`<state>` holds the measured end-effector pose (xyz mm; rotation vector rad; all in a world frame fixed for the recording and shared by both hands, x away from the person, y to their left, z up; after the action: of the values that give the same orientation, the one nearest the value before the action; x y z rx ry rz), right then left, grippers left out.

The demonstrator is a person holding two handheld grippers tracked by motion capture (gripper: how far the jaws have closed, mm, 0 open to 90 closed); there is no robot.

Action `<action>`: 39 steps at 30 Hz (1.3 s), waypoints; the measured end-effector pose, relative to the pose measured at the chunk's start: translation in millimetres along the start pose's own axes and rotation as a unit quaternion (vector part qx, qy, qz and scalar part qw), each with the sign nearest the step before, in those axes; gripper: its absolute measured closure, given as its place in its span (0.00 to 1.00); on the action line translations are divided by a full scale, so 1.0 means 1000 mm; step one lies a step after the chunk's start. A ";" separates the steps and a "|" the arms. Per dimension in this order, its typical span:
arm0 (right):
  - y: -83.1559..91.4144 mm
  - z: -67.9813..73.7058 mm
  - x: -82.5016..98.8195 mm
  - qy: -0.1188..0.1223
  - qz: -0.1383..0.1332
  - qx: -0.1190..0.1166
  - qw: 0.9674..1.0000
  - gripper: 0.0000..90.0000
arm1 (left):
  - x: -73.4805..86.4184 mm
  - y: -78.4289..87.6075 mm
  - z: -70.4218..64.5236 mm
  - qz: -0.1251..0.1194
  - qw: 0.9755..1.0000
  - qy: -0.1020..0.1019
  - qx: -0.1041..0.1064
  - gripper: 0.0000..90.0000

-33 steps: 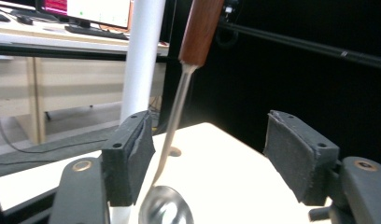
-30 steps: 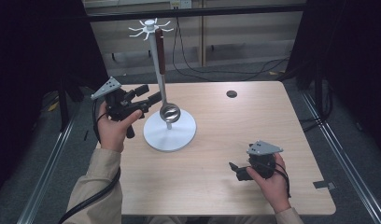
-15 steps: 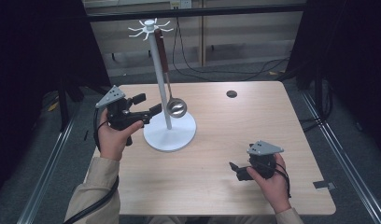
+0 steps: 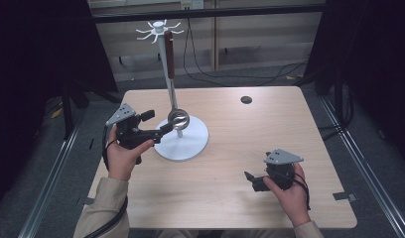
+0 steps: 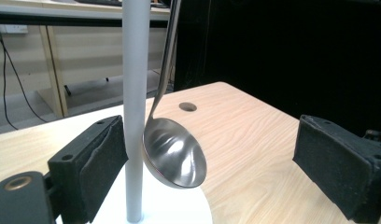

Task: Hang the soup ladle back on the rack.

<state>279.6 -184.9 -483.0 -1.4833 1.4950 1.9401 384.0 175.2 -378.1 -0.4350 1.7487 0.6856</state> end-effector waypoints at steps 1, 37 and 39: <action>0.000 0.000 0.000 0.000 0.000 0.000 1.000 0.03 | 0.000 0.000 0.000 0.000 1.000 0.000 0.000 0.10; 0.002 0.000 -0.001 -0.004 -0.002 0.000 1.000 0.03 | 0.053 0.005 -0.001 0.026 1.000 0.012 0.011 0.09; 0.002 0.000 -0.001 -0.005 -0.003 -0.003 1.000 0.03 | 0.056 0.005 -0.001 0.029 0.999 0.012 0.011 0.09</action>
<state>278.9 -185.1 -481.3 -1.4756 1.4795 1.9466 365.0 181.6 -430.2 -0.3805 1.7964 0.7044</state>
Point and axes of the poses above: each handheld gripper's, and its own axes: y roughly backward along the jaws, x roughly out of its underside, z roughly to its left, the point moved 4 cm from there along -y, roughly forward along the jaws, and after that the axes turned 1 degree about -z, right-handed, at the moved point
